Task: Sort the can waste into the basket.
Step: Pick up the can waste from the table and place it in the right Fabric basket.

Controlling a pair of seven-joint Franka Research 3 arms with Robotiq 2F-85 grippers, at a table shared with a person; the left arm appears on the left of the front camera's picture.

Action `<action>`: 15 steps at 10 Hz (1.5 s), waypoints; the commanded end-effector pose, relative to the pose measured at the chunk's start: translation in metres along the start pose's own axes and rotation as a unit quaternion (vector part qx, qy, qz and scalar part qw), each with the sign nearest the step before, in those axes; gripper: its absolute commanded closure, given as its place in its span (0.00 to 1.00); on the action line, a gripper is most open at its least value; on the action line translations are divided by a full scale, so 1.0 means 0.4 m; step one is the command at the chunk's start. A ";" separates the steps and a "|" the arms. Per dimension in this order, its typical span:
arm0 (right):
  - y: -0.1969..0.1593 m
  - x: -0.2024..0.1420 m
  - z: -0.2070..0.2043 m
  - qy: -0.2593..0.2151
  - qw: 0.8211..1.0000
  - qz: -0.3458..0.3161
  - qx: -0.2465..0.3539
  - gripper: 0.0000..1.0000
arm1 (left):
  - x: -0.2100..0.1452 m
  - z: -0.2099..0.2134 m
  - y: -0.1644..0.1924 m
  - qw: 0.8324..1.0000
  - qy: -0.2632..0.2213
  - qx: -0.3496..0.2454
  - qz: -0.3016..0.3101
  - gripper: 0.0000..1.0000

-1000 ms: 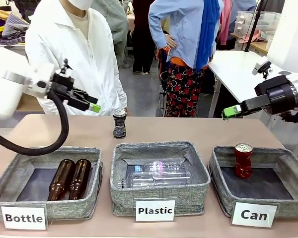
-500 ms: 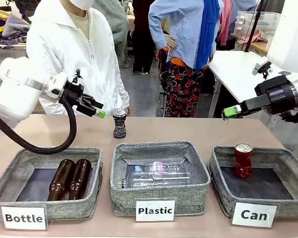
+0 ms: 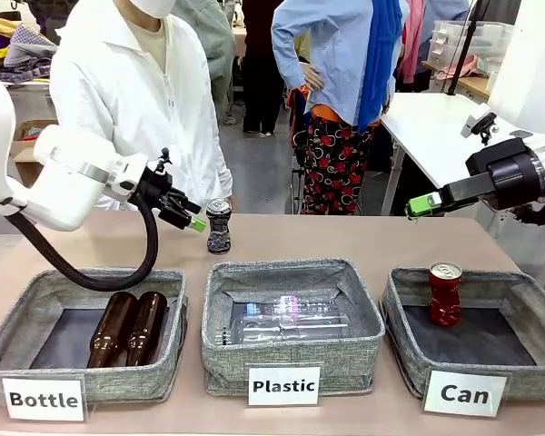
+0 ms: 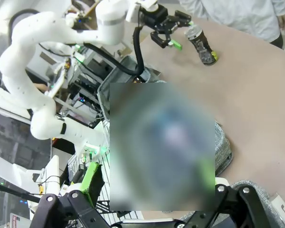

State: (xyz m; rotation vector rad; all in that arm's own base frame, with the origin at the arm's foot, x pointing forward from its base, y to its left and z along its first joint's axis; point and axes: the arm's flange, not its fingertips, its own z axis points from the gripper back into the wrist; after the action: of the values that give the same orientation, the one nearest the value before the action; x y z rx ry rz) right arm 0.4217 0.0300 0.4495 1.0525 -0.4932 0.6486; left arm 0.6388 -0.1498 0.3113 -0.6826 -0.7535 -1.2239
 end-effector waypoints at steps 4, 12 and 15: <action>0.006 0.000 0.002 0.004 1.000 0.002 -0.001 0.00 | 0.040 -0.094 0.023 1.000 0.005 0.010 -0.012 0.00; 0.006 0.000 0.002 0.004 1.000 0.002 -0.001 0.00 | 0.044 -0.135 0.035 1.000 -0.014 -0.013 -0.011 0.86; 0.006 0.000 0.002 0.004 1.000 0.002 -0.001 0.00 | 0.046 -0.129 0.022 1.000 -0.022 -0.015 -0.014 1.00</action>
State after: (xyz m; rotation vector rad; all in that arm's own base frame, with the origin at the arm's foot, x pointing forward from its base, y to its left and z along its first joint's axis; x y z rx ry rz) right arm 0.4217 0.0300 0.4495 1.0524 -0.4934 0.6487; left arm 0.6589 -0.2003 0.2917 -0.7099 -0.7653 -1.2419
